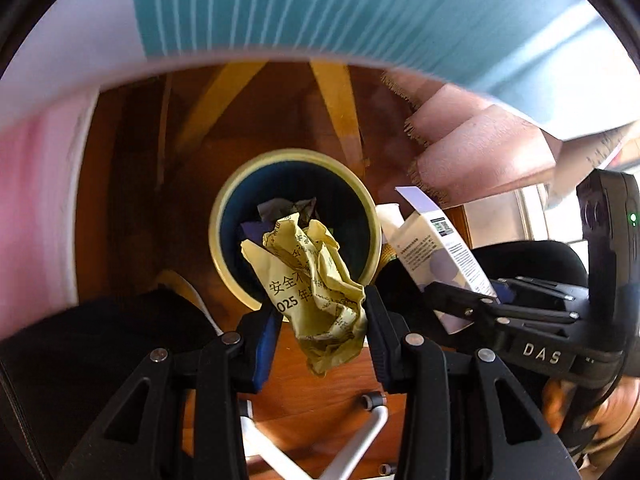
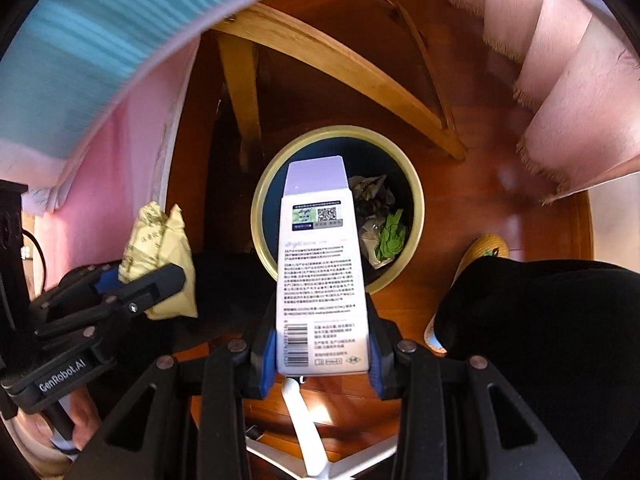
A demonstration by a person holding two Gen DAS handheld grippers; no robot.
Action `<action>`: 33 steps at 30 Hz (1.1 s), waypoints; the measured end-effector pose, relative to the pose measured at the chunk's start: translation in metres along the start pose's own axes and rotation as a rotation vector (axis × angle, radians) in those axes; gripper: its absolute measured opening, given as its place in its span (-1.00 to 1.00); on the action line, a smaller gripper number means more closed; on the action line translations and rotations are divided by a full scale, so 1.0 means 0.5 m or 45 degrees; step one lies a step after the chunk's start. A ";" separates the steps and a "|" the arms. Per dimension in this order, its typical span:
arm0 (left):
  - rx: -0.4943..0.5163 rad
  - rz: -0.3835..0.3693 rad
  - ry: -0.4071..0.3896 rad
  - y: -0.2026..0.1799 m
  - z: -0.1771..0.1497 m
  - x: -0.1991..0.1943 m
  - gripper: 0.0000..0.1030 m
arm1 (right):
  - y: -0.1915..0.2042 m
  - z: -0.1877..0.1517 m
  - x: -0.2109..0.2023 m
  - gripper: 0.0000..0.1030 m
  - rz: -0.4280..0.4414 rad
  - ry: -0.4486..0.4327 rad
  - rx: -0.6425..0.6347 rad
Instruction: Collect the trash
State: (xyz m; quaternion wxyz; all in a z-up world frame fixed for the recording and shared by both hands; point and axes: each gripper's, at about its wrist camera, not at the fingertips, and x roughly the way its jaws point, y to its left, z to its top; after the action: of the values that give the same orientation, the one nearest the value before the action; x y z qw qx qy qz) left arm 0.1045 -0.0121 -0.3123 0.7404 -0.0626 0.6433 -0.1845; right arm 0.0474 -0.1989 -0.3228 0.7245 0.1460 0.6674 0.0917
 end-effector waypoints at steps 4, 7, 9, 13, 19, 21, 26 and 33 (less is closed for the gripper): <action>-0.080 -0.030 0.039 0.018 0.009 0.038 -0.26 | -0.004 0.022 0.037 -0.31 0.006 0.018 0.020; -0.129 -0.061 0.058 0.036 0.017 0.059 -0.24 | -0.012 0.033 0.062 -0.31 0.007 0.044 0.055; -0.155 -0.080 0.068 0.050 0.026 0.067 -0.23 | -0.020 0.041 0.073 -0.31 0.012 0.054 0.089; -0.202 -0.109 0.109 0.074 0.037 0.095 -0.22 | -0.032 0.052 0.082 -0.31 0.034 0.036 0.136; -0.216 -0.088 0.137 0.072 0.045 0.123 -0.15 | -0.039 0.068 0.100 -0.29 0.038 0.027 0.152; -0.206 -0.064 0.142 0.070 0.047 0.126 -0.08 | -0.038 0.071 0.102 -0.29 0.039 0.012 0.155; -0.194 0.011 0.131 0.072 0.046 0.122 0.34 | -0.044 0.078 0.102 0.16 0.029 -0.008 0.190; -0.202 0.049 0.101 0.080 0.048 0.118 0.50 | -0.045 0.081 0.101 0.32 0.001 -0.014 0.183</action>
State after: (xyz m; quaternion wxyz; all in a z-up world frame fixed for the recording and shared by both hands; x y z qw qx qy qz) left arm 0.1419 0.0003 -0.3765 0.7103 -0.1013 0.6859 -0.1213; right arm 0.0911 -0.2070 -0.3752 0.7156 0.1985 0.6683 0.0431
